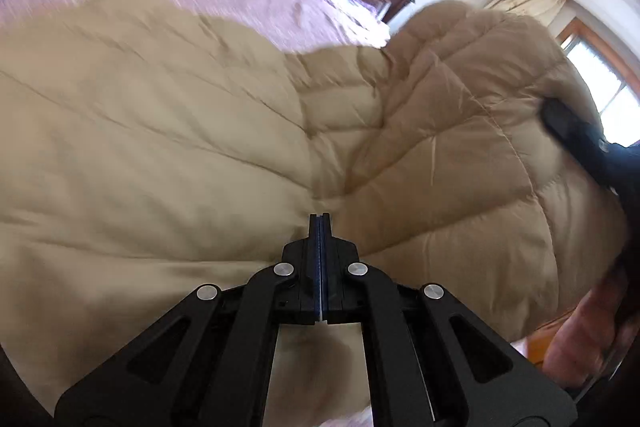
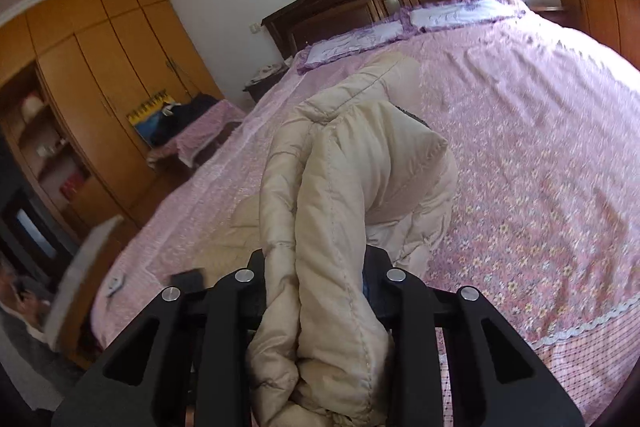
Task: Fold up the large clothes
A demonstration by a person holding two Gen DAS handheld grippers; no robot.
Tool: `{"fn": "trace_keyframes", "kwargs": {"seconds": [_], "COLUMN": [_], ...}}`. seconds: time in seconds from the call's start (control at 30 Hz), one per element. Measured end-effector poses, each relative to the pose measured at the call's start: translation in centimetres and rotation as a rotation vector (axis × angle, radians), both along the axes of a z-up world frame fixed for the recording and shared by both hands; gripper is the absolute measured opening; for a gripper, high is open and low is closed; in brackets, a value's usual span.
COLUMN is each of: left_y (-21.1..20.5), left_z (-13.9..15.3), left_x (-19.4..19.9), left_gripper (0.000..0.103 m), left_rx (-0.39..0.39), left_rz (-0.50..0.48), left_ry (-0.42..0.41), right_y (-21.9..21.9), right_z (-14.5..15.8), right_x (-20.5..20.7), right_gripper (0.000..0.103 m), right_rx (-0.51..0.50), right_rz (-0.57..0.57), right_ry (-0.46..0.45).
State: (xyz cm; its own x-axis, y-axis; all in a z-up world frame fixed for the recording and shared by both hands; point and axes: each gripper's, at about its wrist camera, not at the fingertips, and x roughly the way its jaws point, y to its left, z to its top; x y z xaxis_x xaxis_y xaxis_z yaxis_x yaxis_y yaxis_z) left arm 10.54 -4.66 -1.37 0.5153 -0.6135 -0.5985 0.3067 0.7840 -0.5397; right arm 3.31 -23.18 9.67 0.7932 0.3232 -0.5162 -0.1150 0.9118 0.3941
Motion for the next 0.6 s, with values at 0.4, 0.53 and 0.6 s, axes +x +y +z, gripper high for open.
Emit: {"fn": "trace_keyframes", "kwargs": {"seconds": [0.4, 0.53, 0.6], "left_y": [2.4, 12.3, 16.4], "left_z": [0.0, 4.5, 4.5], "left_x": [0.0, -3.7, -4.6], "left_gripper": [0.003, 0.003, 0.003], "left_rx": [0.022, 0.067, 0.018], "left_rz": [-0.090, 0.182, 0.239], "left_ry": [-0.028, -0.240, -0.247], "right_y": [5.7, 8.0, 8.8], "right_z": [1.3, 1.4, 1.5], "right_x": [0.7, 0.9, 0.9], "right_gripper": [0.026, 0.026, 0.026], "right_rx": [-0.044, -0.111, -0.138], "right_rz": [-0.037, -0.024, -0.031], "right_ry": [-0.014, -0.028, -0.033]}}
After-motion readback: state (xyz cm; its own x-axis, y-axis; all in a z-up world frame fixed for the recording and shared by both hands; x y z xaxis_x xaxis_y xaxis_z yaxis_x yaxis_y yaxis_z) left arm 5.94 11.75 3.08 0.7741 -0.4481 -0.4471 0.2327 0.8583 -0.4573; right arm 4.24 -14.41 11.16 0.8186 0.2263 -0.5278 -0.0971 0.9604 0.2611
